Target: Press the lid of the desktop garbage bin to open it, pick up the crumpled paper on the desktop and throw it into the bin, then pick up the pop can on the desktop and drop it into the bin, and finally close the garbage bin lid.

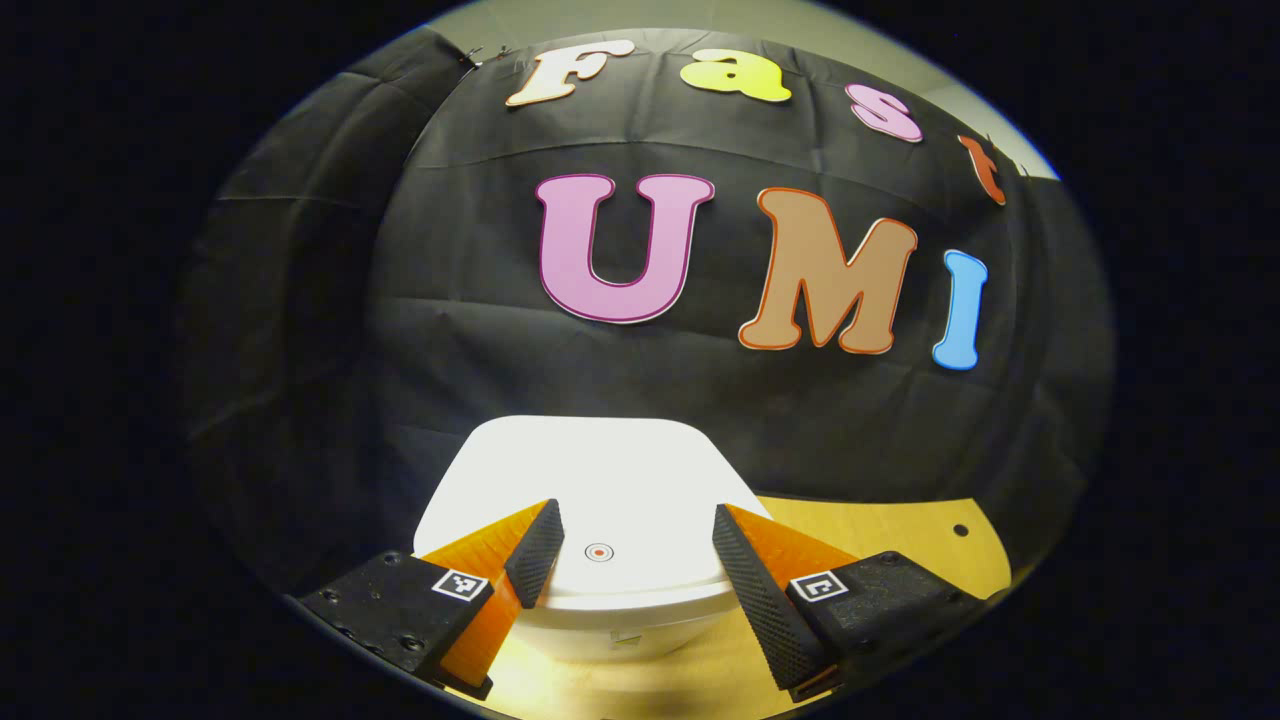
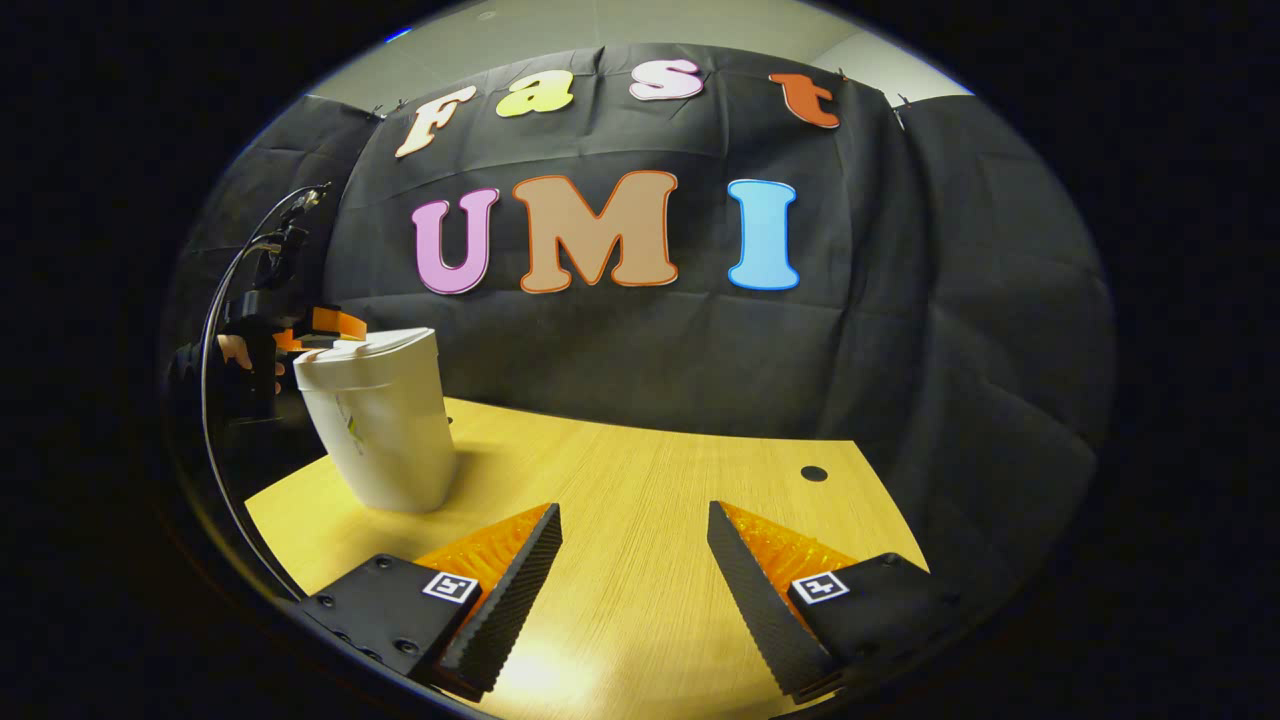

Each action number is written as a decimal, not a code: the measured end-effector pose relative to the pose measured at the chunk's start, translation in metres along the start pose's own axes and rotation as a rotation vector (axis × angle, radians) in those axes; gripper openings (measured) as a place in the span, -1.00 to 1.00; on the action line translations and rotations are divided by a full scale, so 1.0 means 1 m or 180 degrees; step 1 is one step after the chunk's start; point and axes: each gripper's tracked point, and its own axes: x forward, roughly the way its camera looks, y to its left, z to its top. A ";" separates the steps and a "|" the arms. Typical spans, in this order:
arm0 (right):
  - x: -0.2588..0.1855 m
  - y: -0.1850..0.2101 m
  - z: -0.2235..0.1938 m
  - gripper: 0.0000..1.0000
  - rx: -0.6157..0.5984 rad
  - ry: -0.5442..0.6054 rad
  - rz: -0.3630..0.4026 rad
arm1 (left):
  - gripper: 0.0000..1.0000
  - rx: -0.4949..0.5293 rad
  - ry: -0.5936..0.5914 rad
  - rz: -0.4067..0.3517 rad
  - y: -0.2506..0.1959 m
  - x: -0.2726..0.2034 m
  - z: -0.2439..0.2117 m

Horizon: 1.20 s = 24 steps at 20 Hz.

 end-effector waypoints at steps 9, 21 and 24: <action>-0.011 0.008 0.036 0.96 0.0006 -0.0312 0.0171 | 0.89 -0.0192 -0.0555 -0.0106 -0.011 -0.023 0.051; -0.065 -0.011 0.101 1.00 0.0167 -0.1006 0.0249 | 0.84 0.0209 -0.1456 -0.0644 -0.116 -0.177 0.097; -0.075 -0.008 0.103 0.94 0.0243 -0.1116 0.0152 | 0.85 0.0136 -0.1436 -0.0876 -0.138 -0.191 0.083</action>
